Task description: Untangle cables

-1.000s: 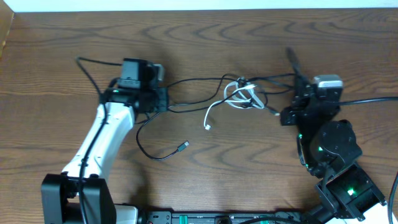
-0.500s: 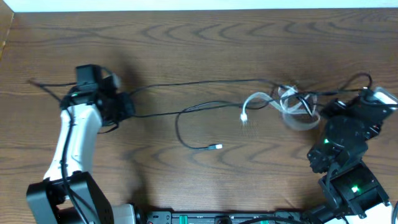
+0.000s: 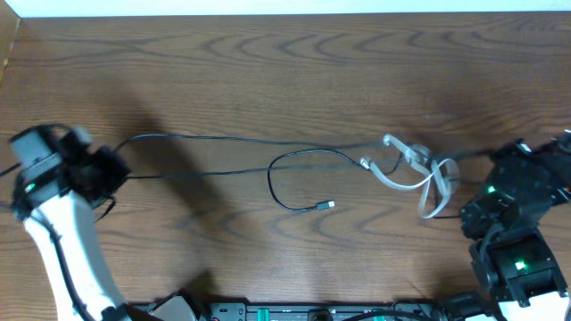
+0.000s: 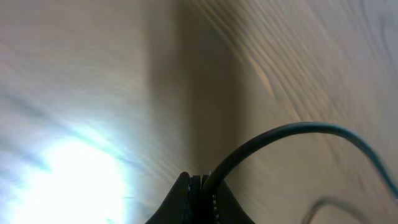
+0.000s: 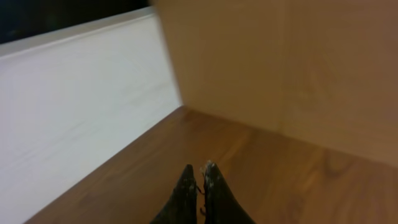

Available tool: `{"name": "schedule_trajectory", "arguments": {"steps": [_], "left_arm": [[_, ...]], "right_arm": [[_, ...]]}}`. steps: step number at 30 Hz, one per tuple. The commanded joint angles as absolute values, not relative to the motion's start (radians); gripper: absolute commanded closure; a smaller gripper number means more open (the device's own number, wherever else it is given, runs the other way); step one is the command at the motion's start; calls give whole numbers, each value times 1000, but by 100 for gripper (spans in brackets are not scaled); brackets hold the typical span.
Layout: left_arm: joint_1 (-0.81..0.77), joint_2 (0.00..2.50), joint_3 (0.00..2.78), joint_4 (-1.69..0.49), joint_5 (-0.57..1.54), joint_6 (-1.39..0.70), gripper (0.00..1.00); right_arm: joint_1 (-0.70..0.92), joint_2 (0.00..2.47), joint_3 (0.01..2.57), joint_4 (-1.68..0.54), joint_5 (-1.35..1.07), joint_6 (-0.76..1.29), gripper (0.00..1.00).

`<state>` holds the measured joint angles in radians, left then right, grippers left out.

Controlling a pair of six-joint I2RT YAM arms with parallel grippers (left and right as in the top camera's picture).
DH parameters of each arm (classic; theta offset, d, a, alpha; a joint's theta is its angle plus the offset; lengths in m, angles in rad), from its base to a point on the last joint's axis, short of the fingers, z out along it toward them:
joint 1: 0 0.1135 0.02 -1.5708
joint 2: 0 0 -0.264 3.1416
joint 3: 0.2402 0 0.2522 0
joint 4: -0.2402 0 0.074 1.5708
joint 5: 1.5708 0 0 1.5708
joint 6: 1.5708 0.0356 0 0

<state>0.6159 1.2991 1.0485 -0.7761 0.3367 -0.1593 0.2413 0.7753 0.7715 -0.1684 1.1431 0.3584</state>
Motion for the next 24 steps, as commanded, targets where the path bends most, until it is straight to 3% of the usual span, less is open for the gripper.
{"name": "schedule_trajectory", "arguments": {"steps": [1, 6, 15, 19, 24], "left_arm": [[713, 1246, 1044, -778, 253, -220, 92], [779, 1199, 1044, -784, 318, -252, 92], [780, 1195, 1044, -796, 342, -234, 92], [780, 1195, 1044, -797, 410, -213, 92], [780, 1195, 1044, -803, 428, -210, 92]], "right_arm": [[165, 759, 789, -170, 1245, 416, 99], [63, 765, 789, -168, 936, 435, 99], [-134, 970, 789, -43, -81, 393, 99], [-148, 1128, 789, 101, -596, 332, 99], [-109, 1290, 789, 293, -1056, 332, 99]]}}
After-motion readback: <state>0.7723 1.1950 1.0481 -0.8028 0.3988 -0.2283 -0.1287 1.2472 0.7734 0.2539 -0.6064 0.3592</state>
